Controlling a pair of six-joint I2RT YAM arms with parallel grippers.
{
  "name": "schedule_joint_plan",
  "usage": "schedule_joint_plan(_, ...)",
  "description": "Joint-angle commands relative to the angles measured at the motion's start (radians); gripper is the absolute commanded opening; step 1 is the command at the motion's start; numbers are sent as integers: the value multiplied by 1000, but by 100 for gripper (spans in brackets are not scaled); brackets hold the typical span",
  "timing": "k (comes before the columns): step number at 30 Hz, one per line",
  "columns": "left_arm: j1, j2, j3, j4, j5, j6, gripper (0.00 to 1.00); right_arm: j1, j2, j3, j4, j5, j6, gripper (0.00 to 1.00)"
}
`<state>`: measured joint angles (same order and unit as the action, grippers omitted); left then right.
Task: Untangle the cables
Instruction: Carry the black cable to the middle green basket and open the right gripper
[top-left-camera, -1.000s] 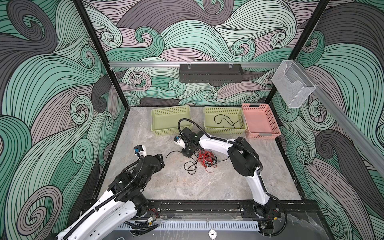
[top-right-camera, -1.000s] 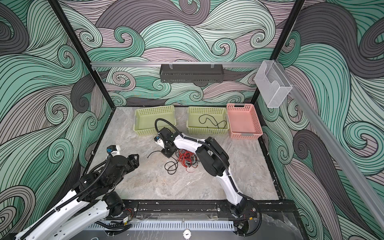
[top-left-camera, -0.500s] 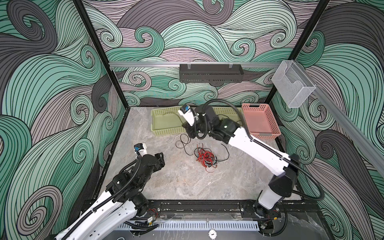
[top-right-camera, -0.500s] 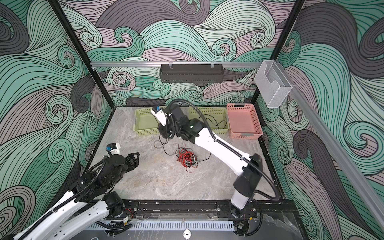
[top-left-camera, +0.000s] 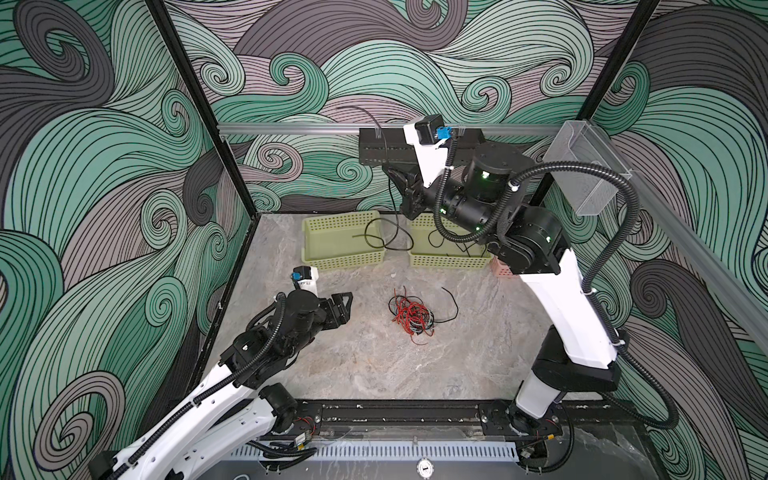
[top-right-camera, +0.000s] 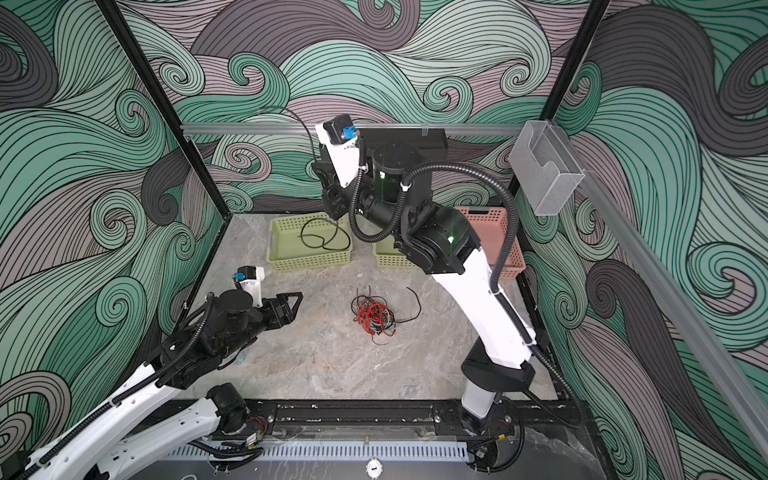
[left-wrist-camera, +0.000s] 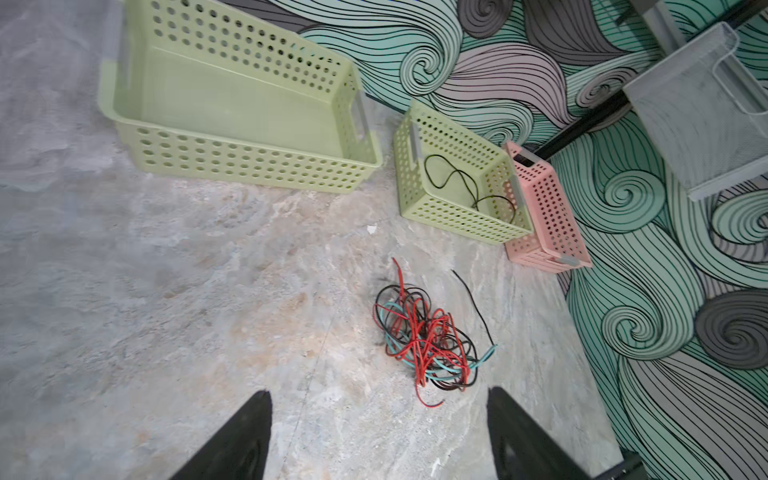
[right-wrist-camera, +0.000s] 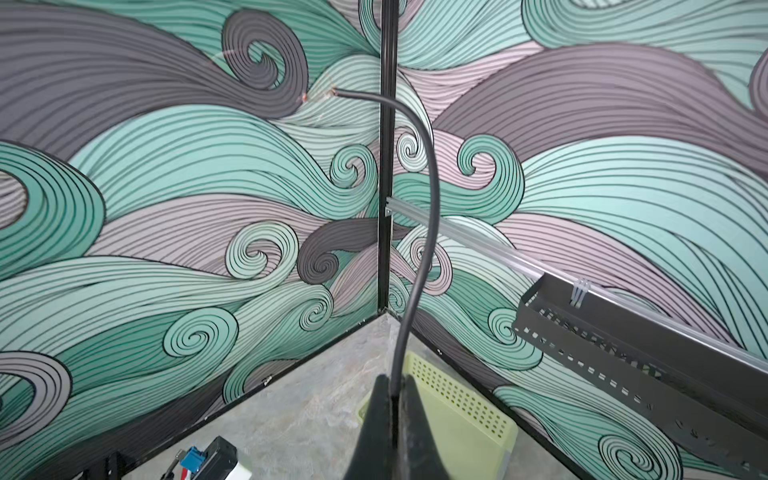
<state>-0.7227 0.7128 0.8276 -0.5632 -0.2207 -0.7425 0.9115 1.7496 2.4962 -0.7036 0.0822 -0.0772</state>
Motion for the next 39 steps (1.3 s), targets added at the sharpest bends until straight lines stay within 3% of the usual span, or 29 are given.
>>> schedule_joint_plan(1, 5, 26, 55, 21, 60, 67, 79, 1, 22, -50, -99, 39, -19, 0)
schedule_joint_plan(6, 4, 27, 55, 23, -43, 63, 79, -39, -41, -258, -60, 73, -12, 0)
schedule_joint_plan(13, 9, 33, -30, 136, -131, 115, 79, -238, -90, -524, 56, -5, 86, 0)
schedule_joint_plan(20, 17, 152, 20, 125, -114, 156, 80, -433, 31, -506, 70, -18, 123, 0)
schedule_joint_plan(27, 20, 206, 28, 129, -75, 141, 80, -546, 173, -416, 98, 13, 155, 0)
schedule_joint_plan(30, 22, 215, 19, 132, -73, 133, 80, -578, 224, -439, 98, 12, 189, 8)
schedule_joint_plan(32, 22, 221, 15, 137, -63, 128, 80, -582, 232, -479, 90, 9, 197, 34)
schedule_joint_plan(36, 27, 250, 13, 165, 50, 170, 82, -582, 190, -555, 85, -19, 190, 41)
schedule_joint_plan(39, 28, 326, 50, 147, 150, 178, 82, -581, 126, -607, 71, -27, 193, 39)
